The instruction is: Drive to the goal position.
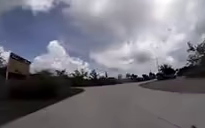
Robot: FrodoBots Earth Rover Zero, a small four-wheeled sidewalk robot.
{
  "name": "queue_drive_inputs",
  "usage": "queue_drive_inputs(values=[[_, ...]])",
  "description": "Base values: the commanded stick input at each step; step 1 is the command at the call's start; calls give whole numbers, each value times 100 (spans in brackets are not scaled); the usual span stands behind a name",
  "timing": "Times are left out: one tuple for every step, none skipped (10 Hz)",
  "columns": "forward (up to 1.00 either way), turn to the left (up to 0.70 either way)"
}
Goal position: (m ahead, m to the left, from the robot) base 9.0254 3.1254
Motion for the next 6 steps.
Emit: queue_drive_inputs(values=[[85, 0], [85, 0], [85, 0], [85, 0], [85, 0], [85, 0]])
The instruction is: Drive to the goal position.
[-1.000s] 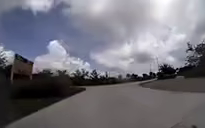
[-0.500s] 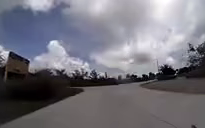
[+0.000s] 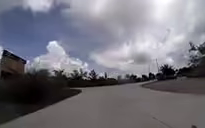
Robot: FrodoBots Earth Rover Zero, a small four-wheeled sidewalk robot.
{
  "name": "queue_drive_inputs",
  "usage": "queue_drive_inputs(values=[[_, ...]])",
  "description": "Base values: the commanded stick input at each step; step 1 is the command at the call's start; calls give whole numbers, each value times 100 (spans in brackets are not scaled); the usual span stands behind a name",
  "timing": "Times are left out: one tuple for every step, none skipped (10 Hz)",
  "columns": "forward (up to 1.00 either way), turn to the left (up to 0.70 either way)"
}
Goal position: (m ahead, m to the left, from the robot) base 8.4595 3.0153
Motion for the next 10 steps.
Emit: queue_drive_inputs(values=[[85, 0], [85, 0], [85, 0], [85, 0], [85, 0], [85, 0], [85, 0], [85, 0], [85, 0], [85, 0]])
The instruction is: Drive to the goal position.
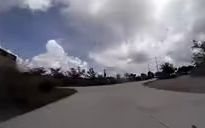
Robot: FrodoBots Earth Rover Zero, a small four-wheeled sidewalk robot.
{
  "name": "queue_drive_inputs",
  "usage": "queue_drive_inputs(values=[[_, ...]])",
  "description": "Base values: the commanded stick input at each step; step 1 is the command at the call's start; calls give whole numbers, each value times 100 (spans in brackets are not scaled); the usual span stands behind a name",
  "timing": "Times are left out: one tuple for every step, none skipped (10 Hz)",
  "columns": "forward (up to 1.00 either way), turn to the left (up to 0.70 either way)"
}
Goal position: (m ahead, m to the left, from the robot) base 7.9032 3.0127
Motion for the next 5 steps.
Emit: queue_drive_inputs(values=[[85, 0], [85, 0], [85, 0], [85, 0], [85, 0]])
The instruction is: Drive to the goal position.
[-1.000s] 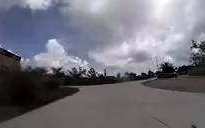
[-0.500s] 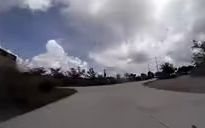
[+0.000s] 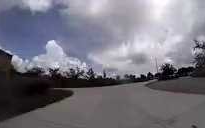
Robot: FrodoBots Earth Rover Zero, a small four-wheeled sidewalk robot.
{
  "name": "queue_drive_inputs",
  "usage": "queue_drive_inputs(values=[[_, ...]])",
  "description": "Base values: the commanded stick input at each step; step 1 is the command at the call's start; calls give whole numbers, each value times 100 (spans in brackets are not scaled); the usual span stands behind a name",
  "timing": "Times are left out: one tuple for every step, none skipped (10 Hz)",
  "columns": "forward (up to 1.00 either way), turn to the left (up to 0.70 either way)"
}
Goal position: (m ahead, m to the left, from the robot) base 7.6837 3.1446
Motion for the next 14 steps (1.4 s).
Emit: queue_drive_inputs(values=[[85, 0], [85, 0], [85, 0], [85, 0], [85, 0], [85, 0], [85, 0], [85, 0], [85, 0], [85, 0], [85, 0], [85, 0], [85, 0], [85, 0]])
